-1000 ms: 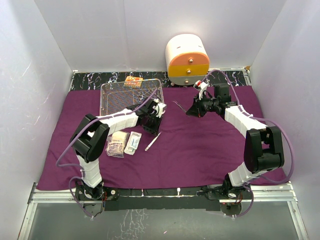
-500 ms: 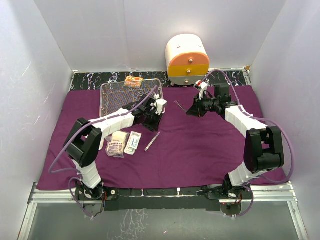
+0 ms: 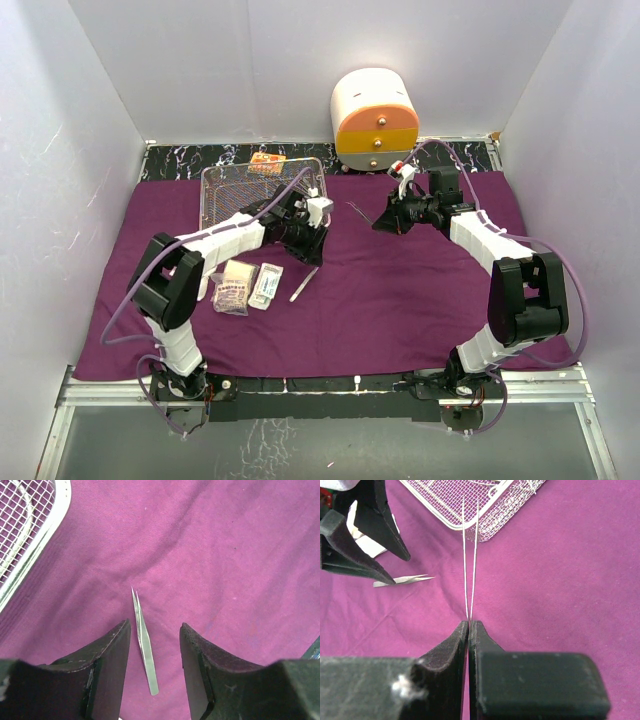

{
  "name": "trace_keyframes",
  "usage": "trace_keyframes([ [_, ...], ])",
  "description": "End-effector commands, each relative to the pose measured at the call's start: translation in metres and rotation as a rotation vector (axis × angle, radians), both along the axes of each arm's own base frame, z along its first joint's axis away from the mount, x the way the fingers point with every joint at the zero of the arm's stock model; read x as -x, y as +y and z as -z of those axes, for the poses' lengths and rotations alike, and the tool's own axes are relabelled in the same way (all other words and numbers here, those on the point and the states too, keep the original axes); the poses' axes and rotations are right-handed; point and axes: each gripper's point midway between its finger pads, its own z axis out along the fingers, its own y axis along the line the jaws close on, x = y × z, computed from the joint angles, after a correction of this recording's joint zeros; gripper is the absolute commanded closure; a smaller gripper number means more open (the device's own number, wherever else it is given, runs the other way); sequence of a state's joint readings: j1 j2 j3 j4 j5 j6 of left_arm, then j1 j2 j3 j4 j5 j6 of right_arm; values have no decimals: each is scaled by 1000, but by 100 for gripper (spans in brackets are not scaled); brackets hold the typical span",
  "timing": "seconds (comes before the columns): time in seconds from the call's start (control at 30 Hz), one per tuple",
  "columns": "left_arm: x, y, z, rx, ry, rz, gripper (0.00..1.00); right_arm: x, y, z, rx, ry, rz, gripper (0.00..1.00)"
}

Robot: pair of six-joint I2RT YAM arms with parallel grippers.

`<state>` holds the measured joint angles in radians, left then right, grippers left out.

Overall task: Open and lay out the surgical kit
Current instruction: Adjust the medical item in the surgical kit.

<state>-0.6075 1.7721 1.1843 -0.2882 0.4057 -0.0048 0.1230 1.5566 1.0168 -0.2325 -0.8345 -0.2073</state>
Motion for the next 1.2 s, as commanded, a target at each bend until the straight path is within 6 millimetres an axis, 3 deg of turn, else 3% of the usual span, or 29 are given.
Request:
trace_keyframes([
  [0.0,-7,-7,-9,59,27,40,57,-3,1,-12,-18,-57,-11,100],
  [0.47,-6,-10,10,104,176,45,62,-3,1,-12,-17,-57,-12,100],
  [1.17,3,-14,23,119,268,44,85,-2,2,-13,-19,-59,-17,100],
])
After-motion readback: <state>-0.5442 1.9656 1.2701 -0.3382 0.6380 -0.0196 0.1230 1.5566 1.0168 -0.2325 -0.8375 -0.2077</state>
